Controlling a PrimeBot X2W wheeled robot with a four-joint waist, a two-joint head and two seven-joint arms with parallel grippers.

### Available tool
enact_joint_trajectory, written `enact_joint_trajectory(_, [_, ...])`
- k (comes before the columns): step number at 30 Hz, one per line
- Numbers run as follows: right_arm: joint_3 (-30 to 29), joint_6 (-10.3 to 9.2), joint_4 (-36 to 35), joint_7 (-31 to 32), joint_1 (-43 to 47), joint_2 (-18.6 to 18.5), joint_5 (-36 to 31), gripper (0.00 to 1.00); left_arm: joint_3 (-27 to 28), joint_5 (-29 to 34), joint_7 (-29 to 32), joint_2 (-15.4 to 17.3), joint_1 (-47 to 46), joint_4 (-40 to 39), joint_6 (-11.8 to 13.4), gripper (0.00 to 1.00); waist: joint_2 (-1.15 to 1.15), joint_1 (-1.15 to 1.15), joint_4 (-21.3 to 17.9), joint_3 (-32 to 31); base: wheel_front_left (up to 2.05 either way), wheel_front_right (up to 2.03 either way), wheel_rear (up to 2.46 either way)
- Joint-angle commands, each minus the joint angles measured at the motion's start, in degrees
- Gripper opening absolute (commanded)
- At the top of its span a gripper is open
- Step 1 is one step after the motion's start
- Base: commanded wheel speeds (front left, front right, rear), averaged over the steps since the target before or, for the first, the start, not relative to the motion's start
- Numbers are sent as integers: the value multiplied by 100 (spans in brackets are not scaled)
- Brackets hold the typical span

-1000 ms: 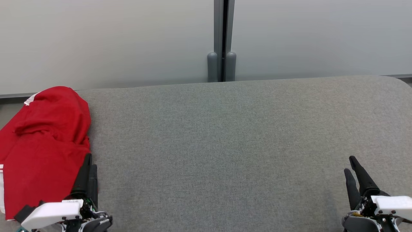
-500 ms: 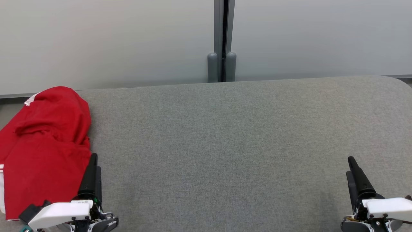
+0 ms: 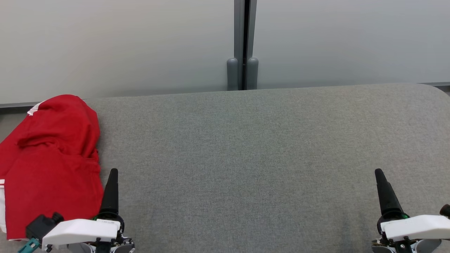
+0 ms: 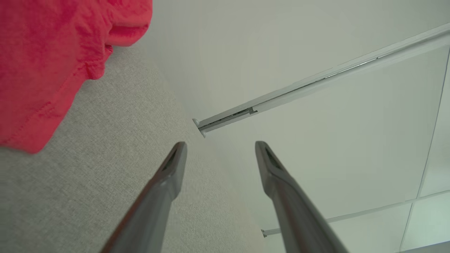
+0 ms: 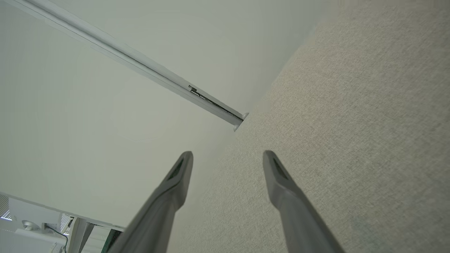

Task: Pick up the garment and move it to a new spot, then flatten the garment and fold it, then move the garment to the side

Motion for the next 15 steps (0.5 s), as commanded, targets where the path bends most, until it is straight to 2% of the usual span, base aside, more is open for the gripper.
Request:
enact_joint_trajectory(1, [21,9,-142,-61,-38,-60,-222,100,-28,182,-43,44,-29,-106,35,100,0,0,2,0,0,0,0])
enact_joint_trajectory(15, [205,9,-332,-343,28,-155,-1747,100,-191,1818,-327,52,117,-215,222,100,0,0,-34,6,0,0,0])
